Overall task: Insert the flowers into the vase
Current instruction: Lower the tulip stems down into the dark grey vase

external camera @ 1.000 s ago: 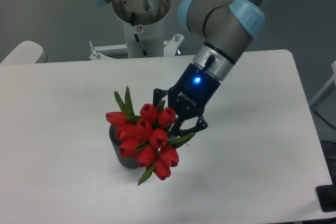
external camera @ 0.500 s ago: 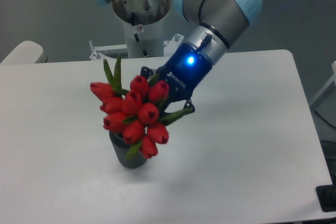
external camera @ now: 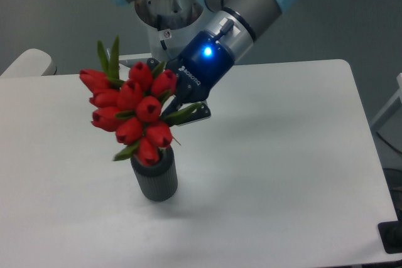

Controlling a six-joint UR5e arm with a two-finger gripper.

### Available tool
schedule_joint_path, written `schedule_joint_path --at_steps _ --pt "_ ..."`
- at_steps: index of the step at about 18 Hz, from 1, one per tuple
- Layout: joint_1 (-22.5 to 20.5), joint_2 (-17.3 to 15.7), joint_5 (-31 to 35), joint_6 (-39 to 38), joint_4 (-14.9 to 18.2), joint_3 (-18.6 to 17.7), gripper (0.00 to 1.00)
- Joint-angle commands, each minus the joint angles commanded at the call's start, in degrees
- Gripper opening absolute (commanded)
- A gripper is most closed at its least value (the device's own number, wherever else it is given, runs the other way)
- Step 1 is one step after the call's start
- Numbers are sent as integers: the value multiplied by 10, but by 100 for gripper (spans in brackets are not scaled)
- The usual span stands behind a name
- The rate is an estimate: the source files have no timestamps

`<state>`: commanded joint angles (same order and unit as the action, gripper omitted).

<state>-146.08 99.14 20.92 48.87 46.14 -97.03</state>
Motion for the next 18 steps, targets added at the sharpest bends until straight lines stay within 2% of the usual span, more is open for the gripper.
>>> schedule_joint_path --at_steps 3,14,18 --pt "4 3 0 10 -11 -8 26" --pt "4 10 0 63 -12 -50 27" --pt "5 16 0 107 -14 -75 27"
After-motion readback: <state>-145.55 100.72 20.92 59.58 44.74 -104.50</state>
